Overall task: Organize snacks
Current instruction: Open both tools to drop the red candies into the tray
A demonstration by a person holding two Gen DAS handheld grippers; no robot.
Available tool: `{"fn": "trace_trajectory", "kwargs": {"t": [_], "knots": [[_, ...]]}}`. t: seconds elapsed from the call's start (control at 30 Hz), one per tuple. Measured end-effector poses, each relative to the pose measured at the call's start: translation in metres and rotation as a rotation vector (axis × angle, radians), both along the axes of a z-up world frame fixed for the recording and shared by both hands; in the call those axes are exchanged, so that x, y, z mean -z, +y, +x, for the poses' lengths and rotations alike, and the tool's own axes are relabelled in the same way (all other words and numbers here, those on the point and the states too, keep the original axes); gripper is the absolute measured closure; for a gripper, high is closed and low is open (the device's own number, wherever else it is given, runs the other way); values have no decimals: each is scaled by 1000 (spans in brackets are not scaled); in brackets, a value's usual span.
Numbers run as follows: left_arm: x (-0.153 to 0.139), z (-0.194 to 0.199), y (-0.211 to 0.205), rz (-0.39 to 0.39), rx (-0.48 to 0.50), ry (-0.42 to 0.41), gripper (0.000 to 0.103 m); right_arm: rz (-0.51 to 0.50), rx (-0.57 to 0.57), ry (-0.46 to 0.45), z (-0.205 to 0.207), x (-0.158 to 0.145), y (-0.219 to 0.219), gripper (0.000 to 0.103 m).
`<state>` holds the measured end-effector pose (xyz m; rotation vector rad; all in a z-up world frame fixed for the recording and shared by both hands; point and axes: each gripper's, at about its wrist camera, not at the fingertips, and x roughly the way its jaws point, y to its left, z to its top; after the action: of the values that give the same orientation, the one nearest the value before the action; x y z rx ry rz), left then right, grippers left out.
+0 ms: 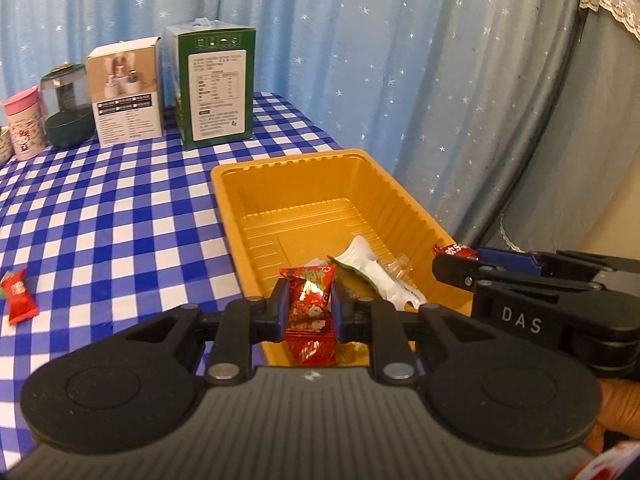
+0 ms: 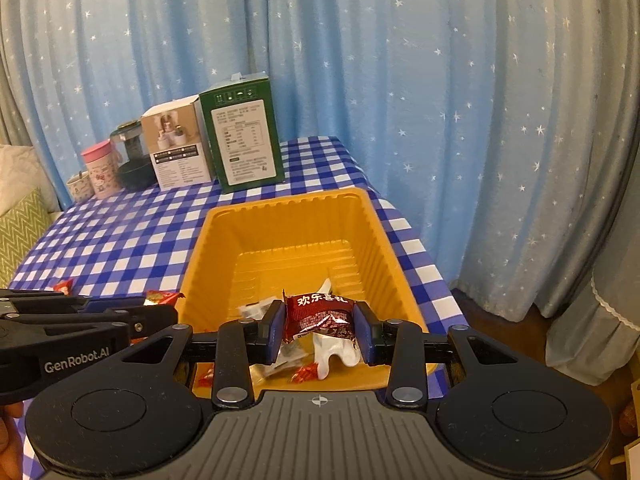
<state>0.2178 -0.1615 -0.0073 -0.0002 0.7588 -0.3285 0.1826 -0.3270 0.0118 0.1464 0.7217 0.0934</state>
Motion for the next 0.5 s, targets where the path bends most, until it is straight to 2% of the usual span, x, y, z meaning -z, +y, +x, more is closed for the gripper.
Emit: {"fn": "trace_trajectory", "kwargs": {"t": [0.27,0.37,0.5], "knots": [[13,25,-15,19,36,8,83,8,15,7,17,10,-11,65],[18,29,-14,29,34,5,69,9,19,10,19,13,-14,65],[21,26,-3,33,9,8,69,14,26,12,18,15,-18,65]]}}
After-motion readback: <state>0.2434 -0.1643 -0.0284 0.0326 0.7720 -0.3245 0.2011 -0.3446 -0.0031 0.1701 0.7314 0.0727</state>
